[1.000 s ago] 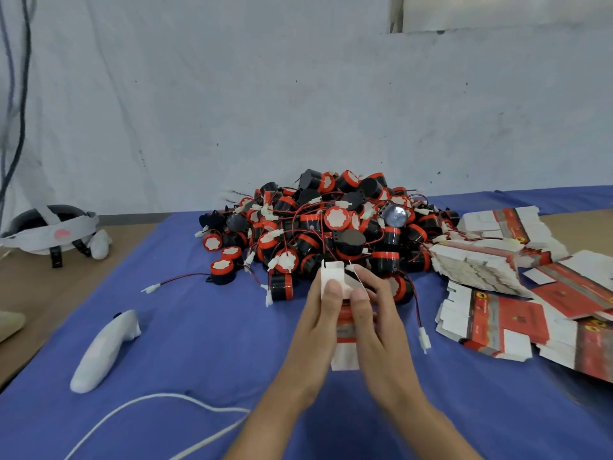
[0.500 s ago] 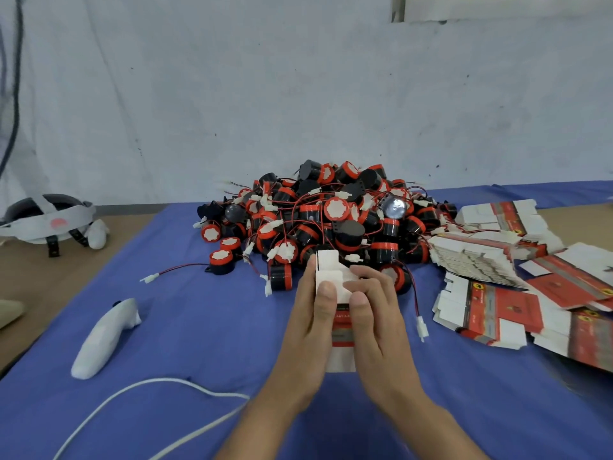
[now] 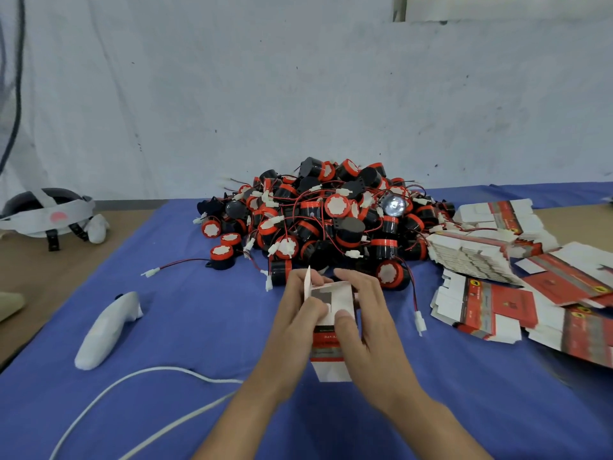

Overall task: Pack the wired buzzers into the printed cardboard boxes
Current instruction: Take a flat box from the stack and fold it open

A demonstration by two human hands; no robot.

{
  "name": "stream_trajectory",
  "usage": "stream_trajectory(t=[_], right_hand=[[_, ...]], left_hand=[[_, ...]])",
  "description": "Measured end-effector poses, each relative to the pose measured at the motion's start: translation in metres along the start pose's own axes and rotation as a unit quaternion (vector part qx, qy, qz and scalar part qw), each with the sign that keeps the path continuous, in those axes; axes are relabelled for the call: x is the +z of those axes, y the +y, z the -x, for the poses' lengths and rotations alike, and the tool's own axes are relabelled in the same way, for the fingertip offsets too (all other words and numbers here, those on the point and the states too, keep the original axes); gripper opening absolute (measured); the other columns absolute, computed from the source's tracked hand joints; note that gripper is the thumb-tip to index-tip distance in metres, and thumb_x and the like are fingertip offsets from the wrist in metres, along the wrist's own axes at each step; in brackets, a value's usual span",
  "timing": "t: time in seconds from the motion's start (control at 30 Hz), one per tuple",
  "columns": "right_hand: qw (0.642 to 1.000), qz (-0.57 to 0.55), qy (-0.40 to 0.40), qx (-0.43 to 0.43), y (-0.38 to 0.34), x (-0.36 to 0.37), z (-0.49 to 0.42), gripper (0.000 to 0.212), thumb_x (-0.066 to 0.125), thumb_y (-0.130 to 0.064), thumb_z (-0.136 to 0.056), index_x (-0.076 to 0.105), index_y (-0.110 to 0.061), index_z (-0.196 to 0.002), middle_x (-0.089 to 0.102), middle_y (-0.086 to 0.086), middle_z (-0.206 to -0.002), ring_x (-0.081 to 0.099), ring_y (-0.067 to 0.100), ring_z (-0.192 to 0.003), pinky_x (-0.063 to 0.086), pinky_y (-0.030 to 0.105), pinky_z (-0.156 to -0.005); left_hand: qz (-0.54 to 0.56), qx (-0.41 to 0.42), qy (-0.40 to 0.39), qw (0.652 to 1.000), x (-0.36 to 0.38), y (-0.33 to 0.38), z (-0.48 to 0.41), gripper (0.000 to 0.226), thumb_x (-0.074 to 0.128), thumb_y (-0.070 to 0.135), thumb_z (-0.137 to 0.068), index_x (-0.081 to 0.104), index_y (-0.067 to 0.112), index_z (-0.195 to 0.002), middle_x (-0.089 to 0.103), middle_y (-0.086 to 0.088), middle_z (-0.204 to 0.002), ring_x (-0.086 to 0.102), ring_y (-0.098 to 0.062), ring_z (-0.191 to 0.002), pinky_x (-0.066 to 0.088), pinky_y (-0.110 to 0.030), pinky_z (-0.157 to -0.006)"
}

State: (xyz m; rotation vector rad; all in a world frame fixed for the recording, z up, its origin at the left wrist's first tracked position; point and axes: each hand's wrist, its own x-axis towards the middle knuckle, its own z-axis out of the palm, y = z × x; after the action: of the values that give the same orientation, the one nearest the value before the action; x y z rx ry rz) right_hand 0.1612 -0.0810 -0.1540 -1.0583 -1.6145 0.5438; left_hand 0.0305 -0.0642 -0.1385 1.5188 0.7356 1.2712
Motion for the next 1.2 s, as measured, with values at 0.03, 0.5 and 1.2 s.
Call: stream_trajectory(t=[0.03,0.5,1.2], right_hand=[[1.000,0.010,-0.011,-0.005,-0.001,0.001,0.000,0.044,0.036,-0.043,-0.090,0.045,-0.048,-0.133,0.042,-0.016,-0.137,0.049,0.010,-0.127,0.050,0.026,-0.096],[1.000,-0.015,-0.007,-0.001,-0.002,0.002,0.001,0.036,0.045,-0.050,-0.093,0.044,-0.058,-0.128,0.047,-0.020,-0.131,0.054,0.006,-0.122,0.049,0.022,-0.090],[0.997,0.029,0.068,-0.005,0.002,-0.014,-0.008,0.028,0.042,-0.045,-0.085,0.051,-0.037,-0.110,0.044,-0.019,-0.111,0.053,0.009,-0.106,0.044,0.013,-0.077]], left_hand=[[0.003,0.001,0.005,1.000,0.000,0.000,0.000,0.020,0.044,0.015,-0.084,0.050,0.016,-0.103,0.063,-0.001,-0.085,0.062,-0.010,-0.075,0.055,-0.025,-0.065],[-0.012,0.016,0.047,0.999,0.008,-0.005,-0.001,0.031,0.041,0.019,-0.083,0.059,0.042,-0.092,0.070,0.012,-0.085,0.068,-0.001,-0.074,0.055,-0.017,-0.060],[0.067,-0.070,-0.003,0.995,0.009,0.001,-0.011,0.066,0.040,0.089,-0.078,0.062,0.049,-0.125,0.068,0.009,-0.129,0.062,-0.010,-0.123,0.053,-0.020,-0.092]])
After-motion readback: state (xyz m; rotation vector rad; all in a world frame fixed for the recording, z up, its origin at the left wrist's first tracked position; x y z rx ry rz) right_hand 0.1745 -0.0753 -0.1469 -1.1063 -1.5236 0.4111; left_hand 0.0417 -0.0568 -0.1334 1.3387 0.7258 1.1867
